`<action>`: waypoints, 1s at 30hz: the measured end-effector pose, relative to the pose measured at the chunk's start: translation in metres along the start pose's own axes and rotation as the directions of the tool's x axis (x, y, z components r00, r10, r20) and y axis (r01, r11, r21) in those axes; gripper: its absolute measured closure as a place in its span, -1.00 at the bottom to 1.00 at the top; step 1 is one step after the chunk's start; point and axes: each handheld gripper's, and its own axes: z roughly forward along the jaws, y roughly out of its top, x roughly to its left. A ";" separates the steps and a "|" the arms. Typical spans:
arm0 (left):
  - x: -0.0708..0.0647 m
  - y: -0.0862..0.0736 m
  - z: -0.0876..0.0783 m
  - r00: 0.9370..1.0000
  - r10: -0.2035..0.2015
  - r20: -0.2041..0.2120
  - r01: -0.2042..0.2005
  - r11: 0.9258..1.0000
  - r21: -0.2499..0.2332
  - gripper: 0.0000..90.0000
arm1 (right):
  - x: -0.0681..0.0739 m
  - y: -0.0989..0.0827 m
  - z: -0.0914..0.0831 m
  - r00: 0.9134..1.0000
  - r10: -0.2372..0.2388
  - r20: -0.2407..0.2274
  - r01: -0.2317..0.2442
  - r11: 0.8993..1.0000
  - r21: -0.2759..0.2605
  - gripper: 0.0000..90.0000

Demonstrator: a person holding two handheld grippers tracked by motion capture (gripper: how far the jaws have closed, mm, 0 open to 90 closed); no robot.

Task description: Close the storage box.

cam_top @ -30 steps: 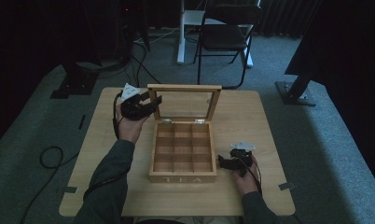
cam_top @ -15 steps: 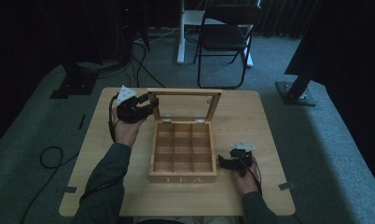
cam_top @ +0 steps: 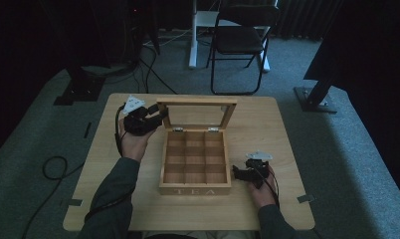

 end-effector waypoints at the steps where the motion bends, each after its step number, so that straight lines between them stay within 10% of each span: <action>1: 0.000 0.000 0.000 1.000 -0.002 0.001 0.002 1.000 0.001 0.21 | 0.000 0.000 0.000 1.000 0.000 0.000 0.000 1.000 0.000 -0.72; 30: -0.010 -0.012 -0.018 0.999 0.009 0.039 -0.009 1.000 0.012 0.20 | 0.000 0.000 0.000 1.000 0.000 0.001 0.000 1.000 -0.001 -0.72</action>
